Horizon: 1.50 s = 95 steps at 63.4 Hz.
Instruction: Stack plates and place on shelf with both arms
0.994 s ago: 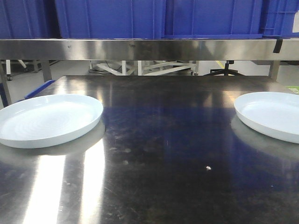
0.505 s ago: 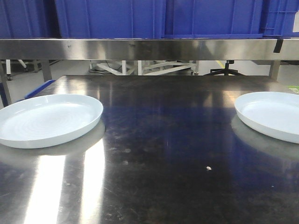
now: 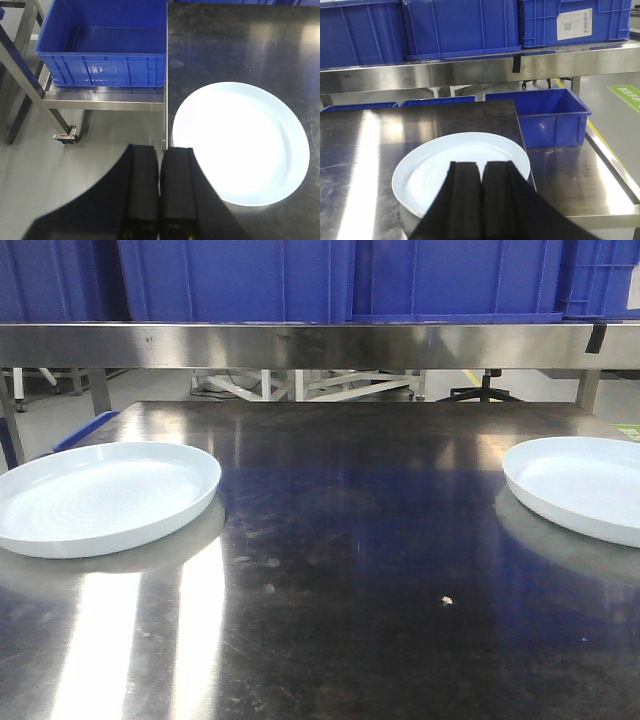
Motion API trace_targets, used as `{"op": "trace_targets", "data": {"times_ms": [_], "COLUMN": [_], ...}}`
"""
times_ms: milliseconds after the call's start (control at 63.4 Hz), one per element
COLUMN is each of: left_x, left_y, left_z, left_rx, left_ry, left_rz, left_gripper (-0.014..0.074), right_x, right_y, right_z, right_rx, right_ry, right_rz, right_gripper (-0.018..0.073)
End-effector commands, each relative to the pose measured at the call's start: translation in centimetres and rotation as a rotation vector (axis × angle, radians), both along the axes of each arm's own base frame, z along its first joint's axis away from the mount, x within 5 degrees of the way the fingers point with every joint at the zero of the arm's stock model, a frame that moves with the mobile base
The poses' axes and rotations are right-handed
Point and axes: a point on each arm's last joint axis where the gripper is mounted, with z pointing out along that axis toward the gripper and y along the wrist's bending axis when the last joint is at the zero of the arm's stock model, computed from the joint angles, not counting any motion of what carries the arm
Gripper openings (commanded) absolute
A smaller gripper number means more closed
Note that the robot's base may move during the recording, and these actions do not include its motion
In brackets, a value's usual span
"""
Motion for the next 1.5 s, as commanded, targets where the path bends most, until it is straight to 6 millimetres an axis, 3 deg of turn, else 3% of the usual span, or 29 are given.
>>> {"op": "trace_targets", "data": {"times_ms": [0, 631, 804, 946, 1088, 1199, 1309, 1483], "left_x": [0.2, 0.1, 0.1, 0.1, 0.2, 0.2, 0.2, 0.3], "left_y": [-0.1, -0.1, -0.1, -0.1, -0.1, -0.1, -0.1, -0.3], "left_z": [1.8, 1.7, 1.7, 1.7, 1.8, 1.8, 1.9, 2.0], "left_rx": [-0.009, -0.014, -0.015, -0.015, -0.016, -0.018, -0.02, -0.042], "left_ry": [-0.106, -0.091, -0.094, -0.094, -0.106, -0.108, -0.115, -0.131], "left_rz": [-0.005, -0.005, -0.006, -0.006, -0.006, -0.006, -0.005, -0.006], "left_gripper": [0.0085, 0.0085, 0.0085, 0.0085, 0.0085, 0.0085, 0.0085, 0.0085], "right_x": [-0.2, -0.2, -0.8, -0.8, 1.7, 4.3, 6.5, 8.2], "right_y": [0.0, 0.1, 0.1, -0.1, -0.4, -0.5, -0.5, -0.5], "right_z": [0.8, 1.1, 4.1, 7.9, 9.6, 9.6, 9.7, 10.2], "right_rx": [-0.012, -0.016, 0.058, 0.074, 0.081, 0.081, 0.08, 0.075], "right_ry": [-0.1, -0.13, -0.201, -0.063, 0.15, 0.249, 0.256, 0.172], "right_rz": [0.002, 0.004, 0.011, -0.015, -0.037, -0.039, -0.03, -0.01], "right_gripper": [0.0024, 0.0024, 0.0024, 0.0024, 0.0024, 0.0024, 0.0024, 0.0024]}}
